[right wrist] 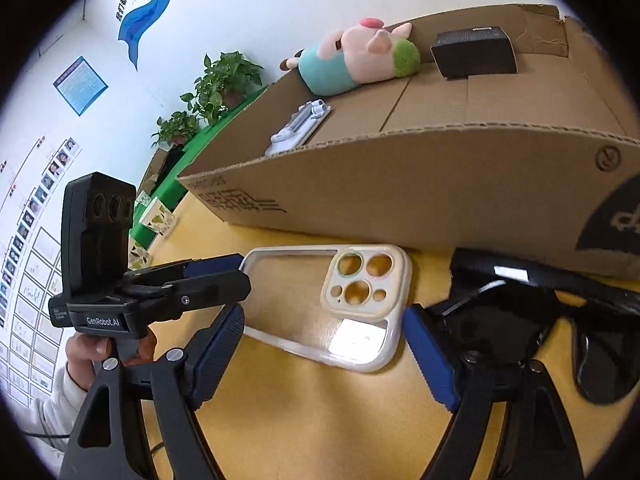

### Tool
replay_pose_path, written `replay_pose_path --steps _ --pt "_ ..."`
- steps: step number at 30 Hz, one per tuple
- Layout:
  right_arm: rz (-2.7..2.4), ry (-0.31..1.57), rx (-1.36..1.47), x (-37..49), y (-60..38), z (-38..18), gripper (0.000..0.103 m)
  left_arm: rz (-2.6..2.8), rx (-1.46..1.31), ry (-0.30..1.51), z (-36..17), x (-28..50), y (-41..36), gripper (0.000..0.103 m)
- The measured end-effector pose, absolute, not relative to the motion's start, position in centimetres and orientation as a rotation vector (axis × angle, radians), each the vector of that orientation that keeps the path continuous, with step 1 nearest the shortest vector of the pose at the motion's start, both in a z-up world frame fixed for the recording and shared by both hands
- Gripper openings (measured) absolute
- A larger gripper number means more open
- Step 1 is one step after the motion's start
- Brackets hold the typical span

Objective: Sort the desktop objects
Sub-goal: 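Withdraw both grippers from the box and move to the clear phone case, then close the left gripper on the phone case frame edge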

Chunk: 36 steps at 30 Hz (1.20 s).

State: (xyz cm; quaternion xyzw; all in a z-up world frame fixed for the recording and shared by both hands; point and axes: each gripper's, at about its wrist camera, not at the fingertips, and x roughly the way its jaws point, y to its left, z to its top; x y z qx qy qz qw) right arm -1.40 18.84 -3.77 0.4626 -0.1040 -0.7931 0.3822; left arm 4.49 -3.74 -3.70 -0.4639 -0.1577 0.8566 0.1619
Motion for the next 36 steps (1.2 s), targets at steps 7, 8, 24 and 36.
replay_pose_path --steps 7,8,24,36 --pt "-2.032 -0.333 1.062 0.1 19.8 -2.2 0.084 2.507 -1.153 -0.381 -0.6 6.0 -3.7 0.08" --pt "-2.039 -0.348 1.032 0.5 20.1 -1.7 0.084 2.509 -1.123 -0.389 -0.1 6.3 -3.8 0.08" --pt "-2.223 -0.057 1.088 4.0 20.5 -2.2 0.074 2.475 -1.211 -0.444 -2.4 6.6 -5.8 0.07" --pt "-2.309 0.136 1.158 4.7 18.6 -4.0 0.024 2.466 -1.368 -0.171 -4.2 5.0 -3.1 0.009"
